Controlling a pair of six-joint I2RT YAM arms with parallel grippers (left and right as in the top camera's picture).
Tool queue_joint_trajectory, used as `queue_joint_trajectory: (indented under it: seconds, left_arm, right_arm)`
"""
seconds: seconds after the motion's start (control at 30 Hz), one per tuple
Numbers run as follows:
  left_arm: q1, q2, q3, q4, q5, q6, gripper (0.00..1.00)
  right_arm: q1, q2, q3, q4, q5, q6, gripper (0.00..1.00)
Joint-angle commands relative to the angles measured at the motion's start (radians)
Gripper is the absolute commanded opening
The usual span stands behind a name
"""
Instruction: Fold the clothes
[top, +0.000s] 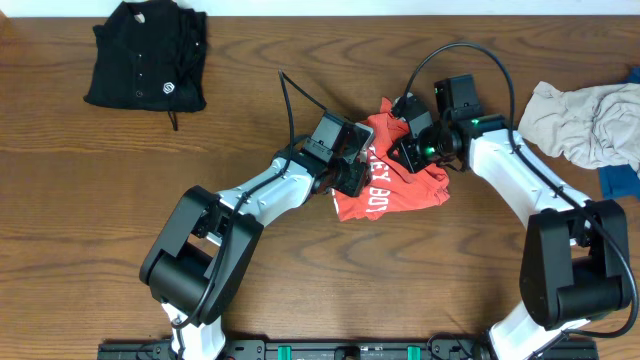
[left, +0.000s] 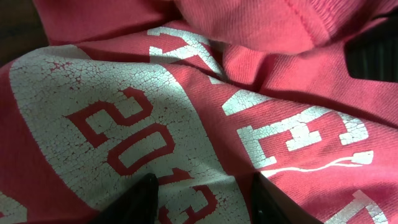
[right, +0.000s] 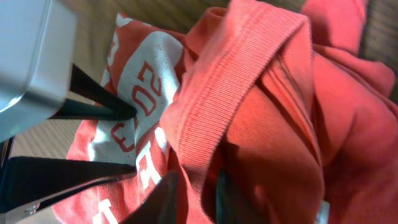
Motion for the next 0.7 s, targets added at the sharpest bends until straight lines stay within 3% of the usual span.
queue_joint_trajectory:
  seconds: [0.0,0.07,0.67]
  left_arm:
    - [0.003,0.017,0.004,-0.003,-0.013,-0.002,0.49]
    - [0.003,0.017,0.004,-0.003,-0.013,-0.002,0.49]
    - [0.003,0.017,0.000,-0.004,-0.013,-0.002,0.49]
  right_arm:
    - [0.010,0.010,0.011,0.003,0.031,-0.006,0.08]
    - [0.010,0.010,0.011,0.004,0.066,-0.006,0.01]
    - [-0.042,0.010,0.011,0.077,0.325,0.017,0.01]
